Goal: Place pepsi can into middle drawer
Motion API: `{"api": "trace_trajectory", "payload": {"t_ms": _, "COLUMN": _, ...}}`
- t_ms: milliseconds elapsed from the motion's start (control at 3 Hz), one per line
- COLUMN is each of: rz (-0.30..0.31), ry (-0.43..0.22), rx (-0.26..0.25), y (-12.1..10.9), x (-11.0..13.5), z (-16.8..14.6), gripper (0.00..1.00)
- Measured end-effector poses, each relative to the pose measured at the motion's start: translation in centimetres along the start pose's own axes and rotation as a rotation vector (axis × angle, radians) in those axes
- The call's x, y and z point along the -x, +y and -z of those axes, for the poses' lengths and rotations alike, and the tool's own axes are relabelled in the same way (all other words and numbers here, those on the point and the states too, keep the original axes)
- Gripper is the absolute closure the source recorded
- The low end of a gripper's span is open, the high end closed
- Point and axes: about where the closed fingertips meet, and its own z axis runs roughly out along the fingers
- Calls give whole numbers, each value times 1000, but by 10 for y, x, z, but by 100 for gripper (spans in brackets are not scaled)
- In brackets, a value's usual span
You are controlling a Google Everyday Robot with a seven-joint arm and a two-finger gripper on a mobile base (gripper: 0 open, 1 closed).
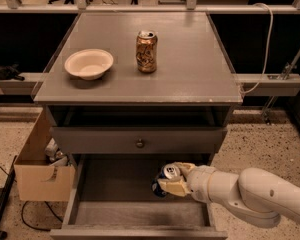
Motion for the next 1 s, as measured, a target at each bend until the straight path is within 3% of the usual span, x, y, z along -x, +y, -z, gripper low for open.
{"api": "trace_trajectory", "payload": {"t_ms": 333, "rz": -31, "ry": 29, "rx": 25, "y": -2, "x": -18, "z": -30, "gripper": 100}}
{"api": "trace_trajectory", "payload": {"t_ms": 667, "rz": -112, "ry": 134, "rx": 48, "y": -7, "x": -77, "z": -75, "gripper": 100}}
{"api": "trace_trajectory", "payload": {"t_ms": 1000, "rz": -147, "ry": 186, "rx": 47, "y": -14, "x": -111, "z": -93, "gripper": 100}}
